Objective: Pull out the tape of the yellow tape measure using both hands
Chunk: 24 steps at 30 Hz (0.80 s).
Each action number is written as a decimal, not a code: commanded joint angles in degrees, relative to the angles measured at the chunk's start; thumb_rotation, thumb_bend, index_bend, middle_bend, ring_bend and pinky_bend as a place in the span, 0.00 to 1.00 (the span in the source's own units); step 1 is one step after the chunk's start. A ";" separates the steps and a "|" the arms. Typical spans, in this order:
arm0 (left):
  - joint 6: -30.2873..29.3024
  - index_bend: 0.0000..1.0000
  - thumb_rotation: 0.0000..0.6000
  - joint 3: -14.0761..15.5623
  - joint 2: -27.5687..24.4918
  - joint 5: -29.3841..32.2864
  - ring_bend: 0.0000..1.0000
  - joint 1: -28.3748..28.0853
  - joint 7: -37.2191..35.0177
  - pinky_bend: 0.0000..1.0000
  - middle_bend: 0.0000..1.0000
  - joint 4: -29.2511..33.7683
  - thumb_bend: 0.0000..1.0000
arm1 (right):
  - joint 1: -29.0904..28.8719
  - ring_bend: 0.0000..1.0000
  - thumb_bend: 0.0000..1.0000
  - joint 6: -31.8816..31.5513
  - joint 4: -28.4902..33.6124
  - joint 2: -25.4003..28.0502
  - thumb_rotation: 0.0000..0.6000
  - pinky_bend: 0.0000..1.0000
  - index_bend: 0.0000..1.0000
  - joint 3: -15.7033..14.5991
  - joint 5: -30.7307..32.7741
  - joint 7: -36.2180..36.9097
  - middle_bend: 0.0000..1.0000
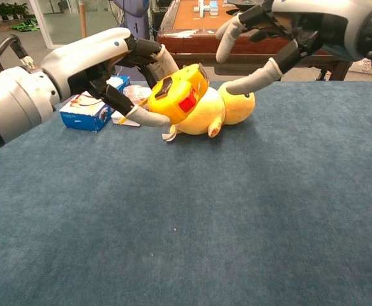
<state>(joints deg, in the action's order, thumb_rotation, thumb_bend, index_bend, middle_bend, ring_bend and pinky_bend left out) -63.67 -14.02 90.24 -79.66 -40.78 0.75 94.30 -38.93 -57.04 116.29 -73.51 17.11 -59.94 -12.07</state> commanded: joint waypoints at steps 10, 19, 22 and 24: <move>-0.39 0.54 1.00 0.05 0.20 0.43 0.37 -0.56 0.64 0.01 0.59 0.27 0.13 | -3.10 0.02 0.21 0.34 -2.50 -3.04 1.00 0.00 0.41 0.24 3.25 0.37 0.13; -0.42 0.54 1.00 -0.22 0.03 0.91 0.37 -0.99 0.43 0.01 0.59 0.07 0.13 | -4.21 0.02 0.21 0.60 -2.61 -3.30 1.00 0.00 0.41 -0.17 4.47 0.93 0.13; -0.33 0.54 1.00 -0.22 -0.05 1.23 0.37 -1.07 0.40 0.01 0.59 -0.23 0.13 | -4.53 0.02 0.21 0.84 -2.63 -3.29 1.00 0.00 0.42 -0.24 4.85 1.36 0.14; -0.34 0.54 1.00 -0.19 -0.18 1.44 0.37 -1.03 0.33 0.01 0.59 -0.34 0.13 | -4.62 0.02 0.23 0.62 -2.81 -3.37 1.00 0.00 0.45 -0.33 4.84 1.50 0.15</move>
<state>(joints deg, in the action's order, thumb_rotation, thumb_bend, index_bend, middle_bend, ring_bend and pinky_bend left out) -64.00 -14.21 90.07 -78.24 -41.82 1.09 93.97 -43.52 -56.36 113.53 -76.86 16.81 -55.10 -10.62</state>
